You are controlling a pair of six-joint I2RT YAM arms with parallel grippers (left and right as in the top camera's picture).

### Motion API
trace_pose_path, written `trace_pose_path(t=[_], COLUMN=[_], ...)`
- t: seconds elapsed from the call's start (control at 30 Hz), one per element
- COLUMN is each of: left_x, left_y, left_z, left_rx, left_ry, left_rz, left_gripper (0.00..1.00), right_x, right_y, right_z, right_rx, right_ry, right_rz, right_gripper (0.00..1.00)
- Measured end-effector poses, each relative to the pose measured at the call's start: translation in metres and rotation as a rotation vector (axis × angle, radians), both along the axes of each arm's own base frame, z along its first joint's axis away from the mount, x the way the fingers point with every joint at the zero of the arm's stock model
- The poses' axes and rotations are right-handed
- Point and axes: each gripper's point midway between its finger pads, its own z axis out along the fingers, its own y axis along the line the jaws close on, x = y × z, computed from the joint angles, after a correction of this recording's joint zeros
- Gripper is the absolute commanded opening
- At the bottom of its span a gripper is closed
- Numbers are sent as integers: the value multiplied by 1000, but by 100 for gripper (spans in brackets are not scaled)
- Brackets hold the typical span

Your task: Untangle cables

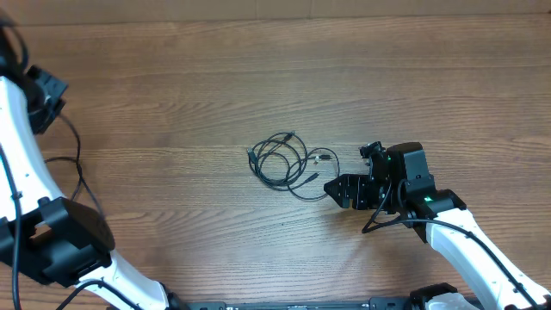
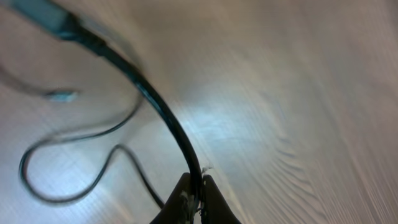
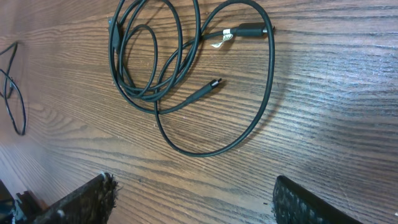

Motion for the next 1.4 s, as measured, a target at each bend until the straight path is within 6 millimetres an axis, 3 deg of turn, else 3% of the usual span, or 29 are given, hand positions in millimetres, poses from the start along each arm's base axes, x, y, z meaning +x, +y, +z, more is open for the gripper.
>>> trace_pose_path(t=[0.1,0.23,0.33,0.57,0.7,0.77,0.83,0.9,0.97,1.07,1.23,1.4], left_x=[-28,-40,-41,-35,-24,-12,5,22,44,60,70,66], left_y=[20,27,25,13,-5,-19,-38,-61,-104,-153,-233,-303], left_z=[-5,-7,-7,-8,-8,-7,-5,-3,0,1,-16,-51], left_rx=[-27,-36,-41,-45,-43,-36,-22,-9,-1,17,39,39], left_ry=[52,76,78,86,84,71,47,20,-10,-32,1,78], left_rz=[133,189,199,172,119,65,-19,-122,-297,-496,-814,-1102], left_gripper=[7,25,33,32,32,36,39,50,55,58,59,61], right_x=[0,1,0,0,0,0,0,0,0,-2,-1,-6], right_y=[0,-1,-1,-1,-1,-1,-1,-1,-2,-2,-8,-33], right_z=[0,-1,-1,-1,-1,-1,-1,-1,-1,-2,-6,-23], right_rx=[-2,-6,-7,-7,-7,-7,-7,-8,-9,-10,-40,-150], right_ry=[-1,-1,-1,-1,0,2,4,3,5,10,25,115], right_rz=[-2,-4,-5,-5,-4,-5,-6,-5,-5,-5,-39,-185], right_gripper=[79,79,79,79,90,100,100,100,100,100,100,100])
